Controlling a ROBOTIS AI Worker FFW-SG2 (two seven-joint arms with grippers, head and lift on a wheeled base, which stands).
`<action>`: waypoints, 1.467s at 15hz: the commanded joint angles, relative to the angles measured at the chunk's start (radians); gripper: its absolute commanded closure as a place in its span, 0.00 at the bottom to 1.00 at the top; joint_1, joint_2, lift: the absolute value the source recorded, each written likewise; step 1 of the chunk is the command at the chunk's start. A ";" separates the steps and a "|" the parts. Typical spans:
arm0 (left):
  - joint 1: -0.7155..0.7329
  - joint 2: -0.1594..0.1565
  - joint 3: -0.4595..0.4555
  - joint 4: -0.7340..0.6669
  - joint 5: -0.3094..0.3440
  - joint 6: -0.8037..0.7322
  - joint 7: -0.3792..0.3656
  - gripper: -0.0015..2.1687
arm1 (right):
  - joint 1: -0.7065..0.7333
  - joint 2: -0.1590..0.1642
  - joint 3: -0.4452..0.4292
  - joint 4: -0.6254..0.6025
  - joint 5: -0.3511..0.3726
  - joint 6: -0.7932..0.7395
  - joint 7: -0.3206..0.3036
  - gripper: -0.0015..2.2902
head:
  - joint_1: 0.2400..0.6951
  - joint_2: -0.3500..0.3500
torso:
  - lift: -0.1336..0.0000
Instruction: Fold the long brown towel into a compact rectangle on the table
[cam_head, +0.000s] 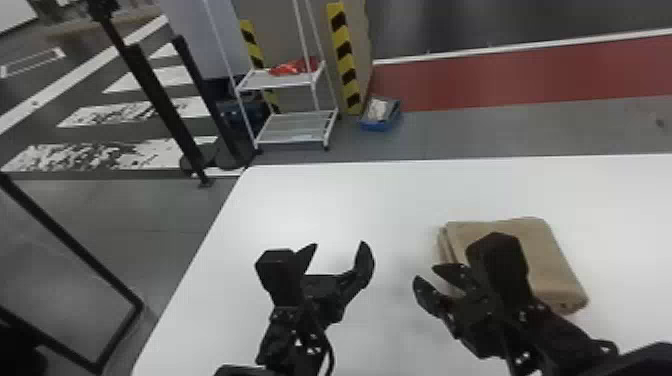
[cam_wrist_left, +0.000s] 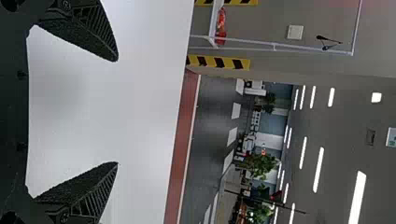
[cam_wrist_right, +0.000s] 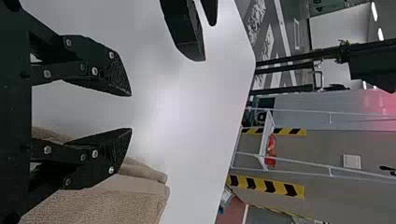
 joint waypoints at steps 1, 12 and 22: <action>0.002 -0.004 0.000 0.000 0.000 0.000 0.000 0.04 | -0.018 0.001 0.038 0.034 0.020 0.027 0.000 0.83 | 1.00 0.99 | 0.14; 0.000 -0.004 0.001 0.011 0.000 -0.003 -0.009 0.04 | 0.039 -0.004 -0.104 -0.012 0.056 0.193 -0.009 0.83 | 1.00 0.92 | 0.14; -0.005 -0.004 0.001 0.014 0.000 -0.003 -0.014 0.04 | 0.134 -0.007 -0.395 -0.113 0.043 0.218 0.000 0.83 | 1.00 0.69 | 0.14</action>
